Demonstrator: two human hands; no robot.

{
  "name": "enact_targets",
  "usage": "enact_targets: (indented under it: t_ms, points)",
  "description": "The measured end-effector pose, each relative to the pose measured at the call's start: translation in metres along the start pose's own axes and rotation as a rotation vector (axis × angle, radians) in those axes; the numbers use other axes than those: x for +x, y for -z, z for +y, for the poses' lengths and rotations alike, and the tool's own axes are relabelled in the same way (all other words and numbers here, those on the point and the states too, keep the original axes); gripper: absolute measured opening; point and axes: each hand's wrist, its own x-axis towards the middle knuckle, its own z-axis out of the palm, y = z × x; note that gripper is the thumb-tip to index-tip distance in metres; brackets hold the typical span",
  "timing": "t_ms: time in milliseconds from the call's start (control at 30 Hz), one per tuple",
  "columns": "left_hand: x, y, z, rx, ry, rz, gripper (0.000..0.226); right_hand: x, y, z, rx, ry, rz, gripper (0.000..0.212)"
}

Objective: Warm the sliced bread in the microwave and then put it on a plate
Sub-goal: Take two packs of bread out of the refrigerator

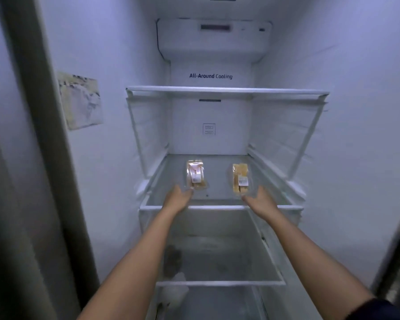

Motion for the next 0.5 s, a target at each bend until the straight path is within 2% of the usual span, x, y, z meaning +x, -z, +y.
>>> enact_targets:
  t_ms: [133, 233, 300, 433, 500]
  points:
    - [0.033, -0.020, 0.006, -0.097, -0.004, -0.027, 0.065, 0.033, -0.005, 0.001, 0.066, 0.011, -0.060, 0.072]
    - [0.061, -0.035, 0.007, -0.123, 0.021, 0.029, 0.074, 0.045, -0.011, -0.004, 0.132, -0.008, -0.073, 0.078]
    - [0.074, -0.041, 0.010, -0.107, 0.076, 0.074, 0.071, 0.049, -0.019, -0.009, 0.168, -0.041, -0.046, 0.081]
    - [0.085, -0.047, 0.018, -0.081, 0.162, 0.152, 0.065, 0.055, -0.033, -0.018, 0.090, -0.086, 0.084, 0.070]
    - [0.090, -0.050, 0.019, -0.107, 0.131, 0.178, 0.063, 0.057, -0.036, -0.023, 0.068, -0.122, 0.121, 0.066]
